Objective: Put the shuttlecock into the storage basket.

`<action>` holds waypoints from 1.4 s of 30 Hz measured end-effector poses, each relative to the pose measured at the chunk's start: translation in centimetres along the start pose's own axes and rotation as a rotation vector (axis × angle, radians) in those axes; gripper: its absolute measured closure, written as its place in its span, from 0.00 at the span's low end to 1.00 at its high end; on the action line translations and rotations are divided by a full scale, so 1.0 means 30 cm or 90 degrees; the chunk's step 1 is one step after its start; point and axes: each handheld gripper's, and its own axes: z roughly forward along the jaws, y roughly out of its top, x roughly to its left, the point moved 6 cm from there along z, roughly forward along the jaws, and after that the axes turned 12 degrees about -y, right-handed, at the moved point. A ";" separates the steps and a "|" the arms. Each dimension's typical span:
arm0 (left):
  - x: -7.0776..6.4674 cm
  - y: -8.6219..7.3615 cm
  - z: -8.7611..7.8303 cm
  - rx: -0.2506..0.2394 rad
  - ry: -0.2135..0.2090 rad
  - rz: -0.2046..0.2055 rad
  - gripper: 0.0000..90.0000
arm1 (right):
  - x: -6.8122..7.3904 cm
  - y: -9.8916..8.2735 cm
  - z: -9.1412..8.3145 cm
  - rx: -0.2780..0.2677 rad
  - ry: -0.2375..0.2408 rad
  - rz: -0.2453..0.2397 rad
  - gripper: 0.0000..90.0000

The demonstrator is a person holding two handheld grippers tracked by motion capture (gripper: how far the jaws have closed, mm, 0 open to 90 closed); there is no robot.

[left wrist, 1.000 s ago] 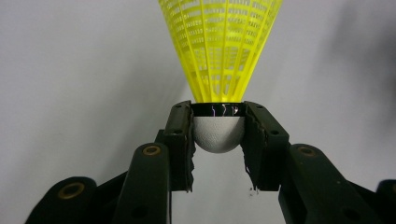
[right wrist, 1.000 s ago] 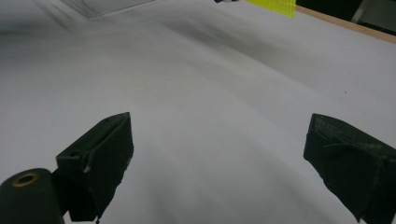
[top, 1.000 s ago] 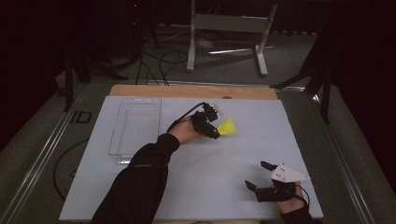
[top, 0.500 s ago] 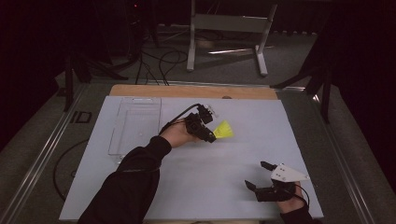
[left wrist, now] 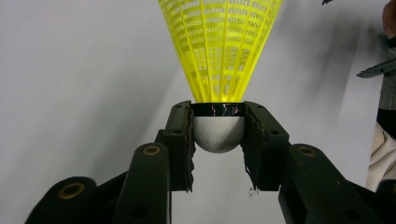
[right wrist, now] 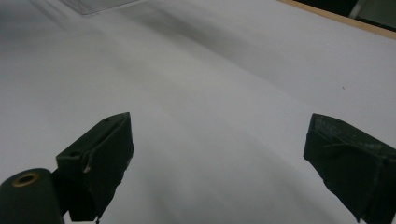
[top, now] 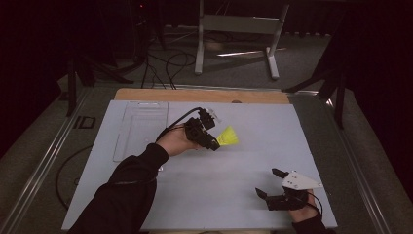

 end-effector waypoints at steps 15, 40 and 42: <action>-0.034 -0.070 -0.093 -0.011 0.004 -0.002 0.73 | -0.001 0.001 0.000 0.000 -0.001 0.001 0.09; -0.033 -0.133 -0.252 -0.042 0.036 -0.016 0.73 | -0.003 0.004 0.000 -0.009 -0.003 0.002 0.09; -0.032 -0.137 -0.271 -0.047 0.042 -0.018 0.73 | -0.003 0.004 0.000 -0.009 -0.004 0.002 0.09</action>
